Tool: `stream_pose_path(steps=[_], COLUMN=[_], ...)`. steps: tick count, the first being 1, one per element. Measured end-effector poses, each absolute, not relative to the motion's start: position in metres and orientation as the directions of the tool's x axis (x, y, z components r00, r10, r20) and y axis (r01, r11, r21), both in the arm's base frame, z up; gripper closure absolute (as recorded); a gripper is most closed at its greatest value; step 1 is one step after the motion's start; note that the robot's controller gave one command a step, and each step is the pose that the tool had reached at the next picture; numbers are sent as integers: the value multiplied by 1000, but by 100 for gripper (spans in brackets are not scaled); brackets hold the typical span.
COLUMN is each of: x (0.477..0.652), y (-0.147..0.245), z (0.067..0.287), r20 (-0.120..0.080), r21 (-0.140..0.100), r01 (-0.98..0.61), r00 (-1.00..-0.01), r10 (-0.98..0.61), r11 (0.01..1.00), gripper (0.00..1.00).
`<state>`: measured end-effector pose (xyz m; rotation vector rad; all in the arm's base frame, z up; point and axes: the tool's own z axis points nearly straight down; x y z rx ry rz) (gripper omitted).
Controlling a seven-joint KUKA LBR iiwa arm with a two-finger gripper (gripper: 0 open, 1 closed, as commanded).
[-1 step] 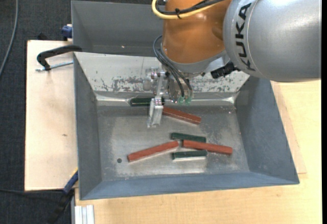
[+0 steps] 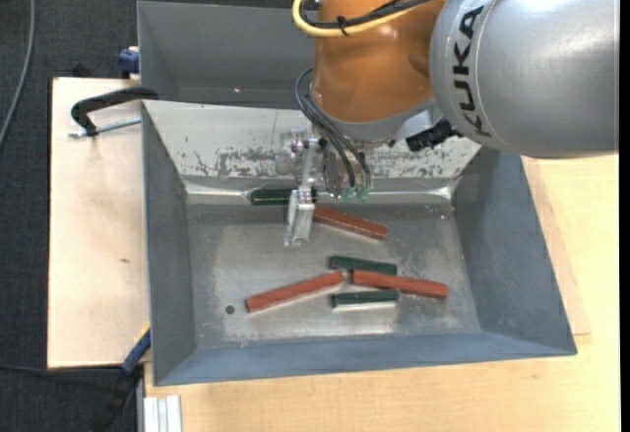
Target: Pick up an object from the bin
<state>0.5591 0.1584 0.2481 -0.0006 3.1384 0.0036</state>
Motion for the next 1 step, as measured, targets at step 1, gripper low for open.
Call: stream_pose_path(steps=[1], x=[533], y=[117], z=[197], r20=[-5], r21=[2], r01=[-106], r00=[-994], r10=[-106], r11=[994], gripper=[0])
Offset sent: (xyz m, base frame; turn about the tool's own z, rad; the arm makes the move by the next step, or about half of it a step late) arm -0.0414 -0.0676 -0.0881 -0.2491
